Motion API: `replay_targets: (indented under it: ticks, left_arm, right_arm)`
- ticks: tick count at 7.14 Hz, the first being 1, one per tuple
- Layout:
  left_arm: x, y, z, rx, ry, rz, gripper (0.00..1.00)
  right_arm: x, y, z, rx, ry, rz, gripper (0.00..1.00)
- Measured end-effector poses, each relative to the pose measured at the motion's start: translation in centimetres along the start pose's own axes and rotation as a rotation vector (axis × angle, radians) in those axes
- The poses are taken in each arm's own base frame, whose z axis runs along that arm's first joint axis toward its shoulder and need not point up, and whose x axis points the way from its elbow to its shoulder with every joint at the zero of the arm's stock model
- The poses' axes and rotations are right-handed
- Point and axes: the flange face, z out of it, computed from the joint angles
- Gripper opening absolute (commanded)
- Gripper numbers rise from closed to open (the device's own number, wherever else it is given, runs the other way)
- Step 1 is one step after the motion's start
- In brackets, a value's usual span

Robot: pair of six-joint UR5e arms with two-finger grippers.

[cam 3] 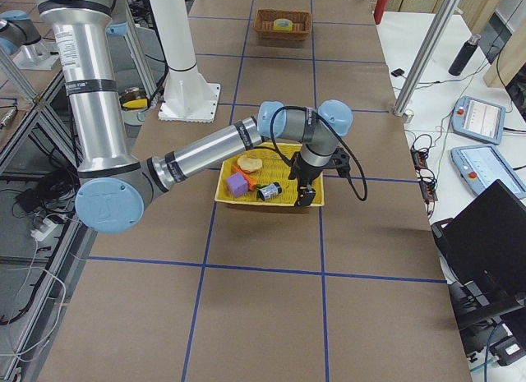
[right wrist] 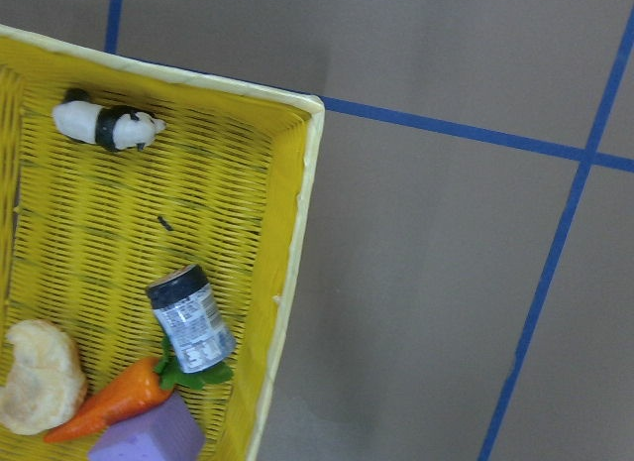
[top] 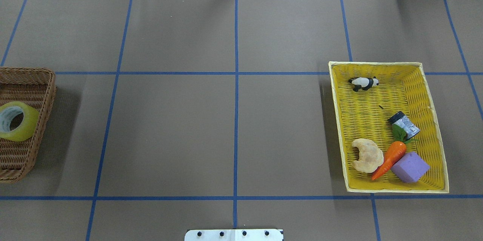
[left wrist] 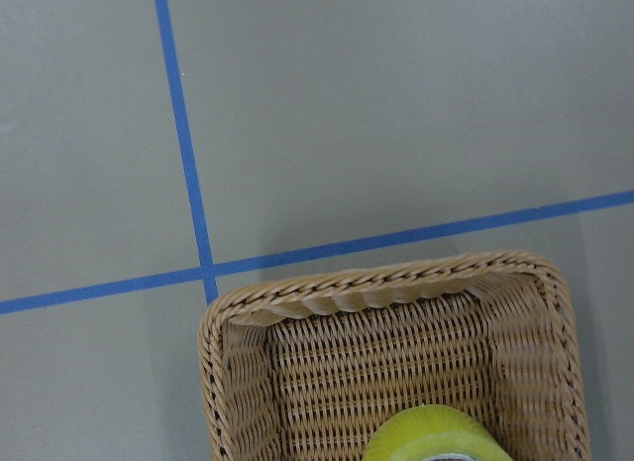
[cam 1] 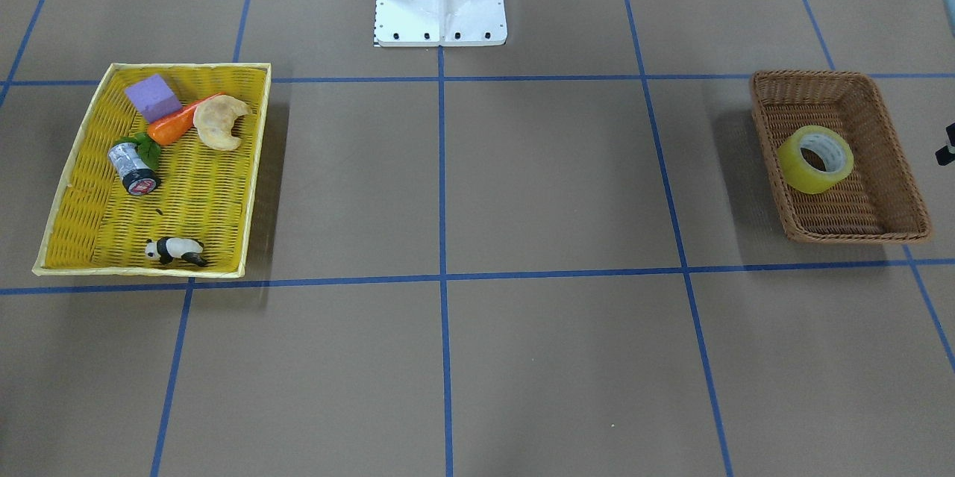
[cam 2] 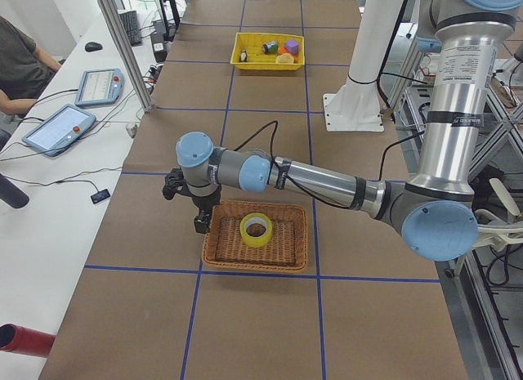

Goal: Move tape to another basket

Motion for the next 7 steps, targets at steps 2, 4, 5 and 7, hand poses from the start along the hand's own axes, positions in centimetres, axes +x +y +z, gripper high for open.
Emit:
replay_targets:
  ticks: [2,4,5,7]
  left_arm:
    - [-0.3,-0.3,-0.5,0.002,0.022,-0.007,0.98]
    - [-0.5,0.0,-0.6,0.007,0.025,-0.009,0.98]
    - [-0.3,0.2,-0.9,0.014,0.025,-0.008,0.98]
    - [0.0,0.5,-1.4,0.023,0.020,-0.004,0.98]
  right_arm:
    - [3.3,1.0,2.5,0.022,0.007,-0.007,1.00]
    - [4.5,1.3,3.3,0.028,0.008,-0.001,1.00]
    - [4.6,1.3,3.3,0.030,0.008,0.001,1.00]
    - [4.9,1.3,3.1,0.036,0.009,0.009,1.00]
